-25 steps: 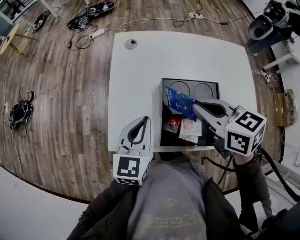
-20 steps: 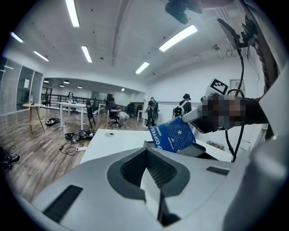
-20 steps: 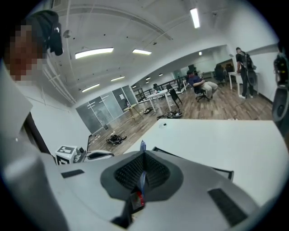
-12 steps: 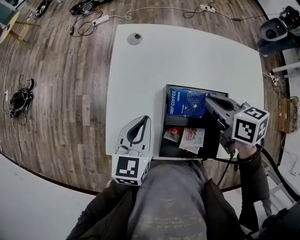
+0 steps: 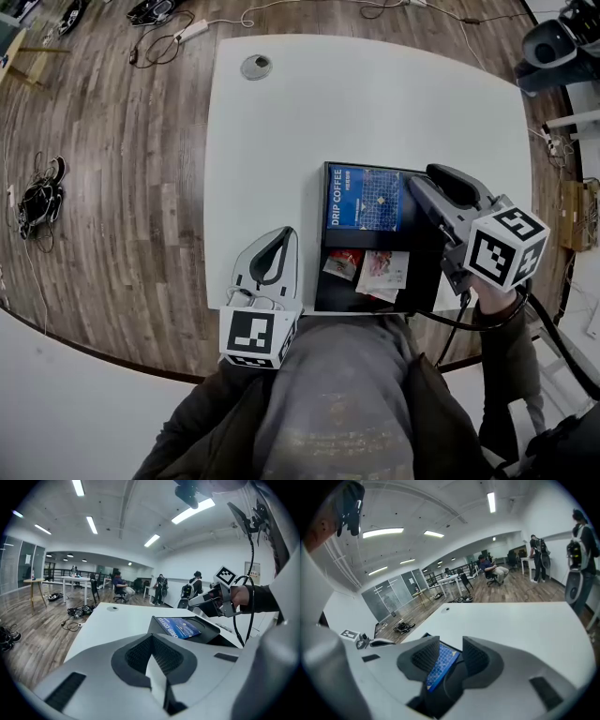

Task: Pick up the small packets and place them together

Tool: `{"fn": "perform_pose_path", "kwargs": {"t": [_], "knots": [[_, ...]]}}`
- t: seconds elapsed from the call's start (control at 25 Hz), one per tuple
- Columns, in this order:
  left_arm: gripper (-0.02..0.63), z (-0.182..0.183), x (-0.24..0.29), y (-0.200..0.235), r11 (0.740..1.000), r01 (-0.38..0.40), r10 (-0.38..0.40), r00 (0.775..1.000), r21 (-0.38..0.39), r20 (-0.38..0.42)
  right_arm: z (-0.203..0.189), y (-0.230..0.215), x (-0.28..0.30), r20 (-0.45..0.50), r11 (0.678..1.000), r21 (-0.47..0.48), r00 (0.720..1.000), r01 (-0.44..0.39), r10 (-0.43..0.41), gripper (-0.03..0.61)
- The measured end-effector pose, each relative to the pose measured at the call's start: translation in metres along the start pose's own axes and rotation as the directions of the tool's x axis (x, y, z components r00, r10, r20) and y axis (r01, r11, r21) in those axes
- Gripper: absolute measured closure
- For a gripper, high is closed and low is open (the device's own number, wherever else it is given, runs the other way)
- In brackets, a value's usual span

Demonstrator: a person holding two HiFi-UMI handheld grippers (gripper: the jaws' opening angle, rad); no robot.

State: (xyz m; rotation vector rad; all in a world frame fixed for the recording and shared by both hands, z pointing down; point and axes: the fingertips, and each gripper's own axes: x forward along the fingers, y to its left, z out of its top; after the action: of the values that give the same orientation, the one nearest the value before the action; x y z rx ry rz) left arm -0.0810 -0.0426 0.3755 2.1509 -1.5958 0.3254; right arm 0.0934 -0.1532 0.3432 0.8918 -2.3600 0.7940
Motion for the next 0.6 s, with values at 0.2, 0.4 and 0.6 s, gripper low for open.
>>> {"fn": "perform_pose_path", "kwargs": {"t": [0.2,0.4,0.6], "knots": [[0.611,0.001,-0.006,-0.010,0.999,0.033,-0.033,0.999,0.023,0.009,0.002,0.008,-0.025,0.072,0.999,-0.007,0.997,0.033,-0.032,0.439],[0.611,0.000,-0.020,-0.031,0.993,0.094,-0.096,0.995,0.065,0.022,-0.023,0.024,-0.059,0.119,0.997,0.008,0.990,0.071,-0.072,0.440],[0.611,-0.004,-0.036,-0.055,0.980,0.162,-0.165,0.986,0.118,0.020,-0.071,0.046,-0.085,0.089,0.995,0.058,0.992,0.085,-0.090,0.440]]}}
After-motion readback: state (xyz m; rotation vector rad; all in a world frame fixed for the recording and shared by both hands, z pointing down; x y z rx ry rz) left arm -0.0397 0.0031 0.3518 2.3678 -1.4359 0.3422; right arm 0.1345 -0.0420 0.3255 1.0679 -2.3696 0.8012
